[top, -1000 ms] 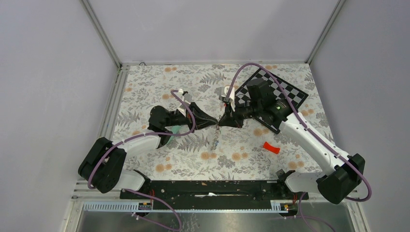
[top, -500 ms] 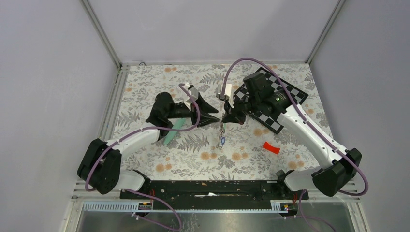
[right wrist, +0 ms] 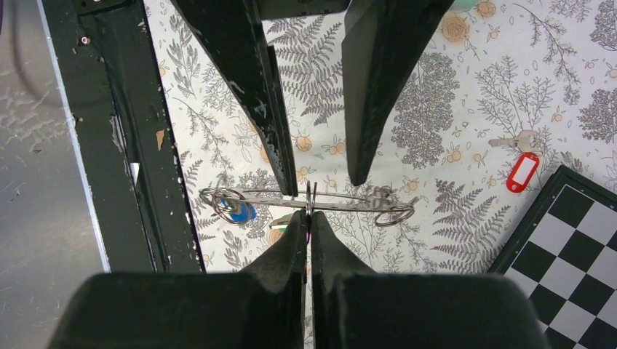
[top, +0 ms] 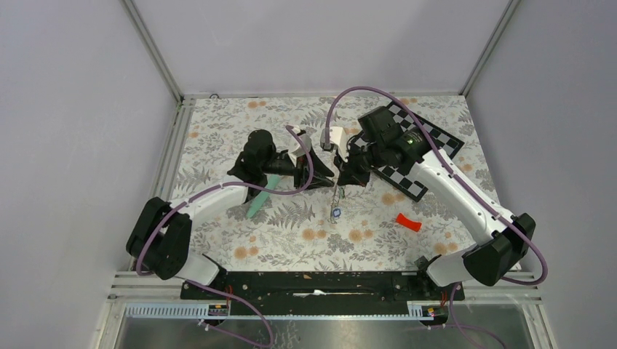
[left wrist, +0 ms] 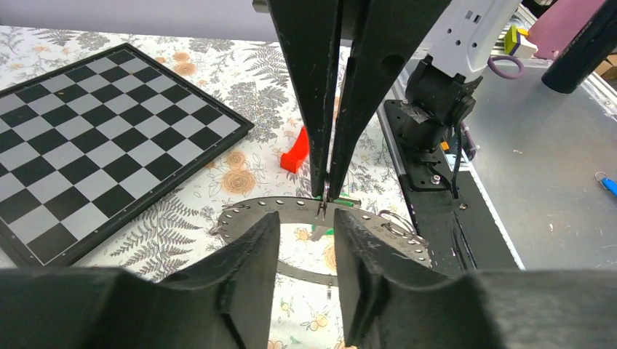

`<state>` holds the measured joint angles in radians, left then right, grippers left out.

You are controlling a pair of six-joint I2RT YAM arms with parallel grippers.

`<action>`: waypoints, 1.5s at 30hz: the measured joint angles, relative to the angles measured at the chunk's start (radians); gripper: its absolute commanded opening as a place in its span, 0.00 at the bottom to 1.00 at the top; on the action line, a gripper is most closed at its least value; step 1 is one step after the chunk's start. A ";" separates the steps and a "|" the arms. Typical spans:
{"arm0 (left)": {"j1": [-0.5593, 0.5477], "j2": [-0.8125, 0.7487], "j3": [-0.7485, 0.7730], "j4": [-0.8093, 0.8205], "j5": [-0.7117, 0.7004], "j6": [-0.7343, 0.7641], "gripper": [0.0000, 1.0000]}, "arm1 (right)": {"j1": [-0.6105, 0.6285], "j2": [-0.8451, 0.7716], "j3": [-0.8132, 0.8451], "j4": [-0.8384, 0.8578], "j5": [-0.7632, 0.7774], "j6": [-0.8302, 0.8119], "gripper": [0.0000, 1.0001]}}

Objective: Put the keys on the keyring

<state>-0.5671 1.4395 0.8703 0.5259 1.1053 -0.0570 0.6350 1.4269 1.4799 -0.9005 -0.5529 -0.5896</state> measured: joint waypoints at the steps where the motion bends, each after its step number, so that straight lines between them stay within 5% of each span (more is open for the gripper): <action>1: -0.002 0.009 0.000 0.002 0.003 -0.005 0.35 | 0.000 0.002 0.002 -0.001 0.003 0.000 0.00; 19: -0.007 0.030 -0.007 0.177 0.024 -0.117 0.25 | 0.000 0.009 0.003 0.001 0.012 0.003 0.00; 24: -0.009 0.030 -0.009 0.177 0.026 -0.119 0.24 | 0.000 0.009 0.003 0.001 0.011 0.004 0.00; 38: -0.017 0.030 -0.009 0.156 0.035 -0.108 0.01 | 0.000 0.009 0.002 0.001 0.012 0.008 0.00; 45: -0.019 0.030 -0.009 0.140 0.038 -0.094 0.00 | 0.000 0.009 -0.001 0.000 0.013 0.011 0.00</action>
<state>-0.5858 1.4693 0.8616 0.6662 1.1435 -0.1509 0.6353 1.4357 1.4788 -0.9001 -0.5400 -0.5785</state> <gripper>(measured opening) 0.010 0.021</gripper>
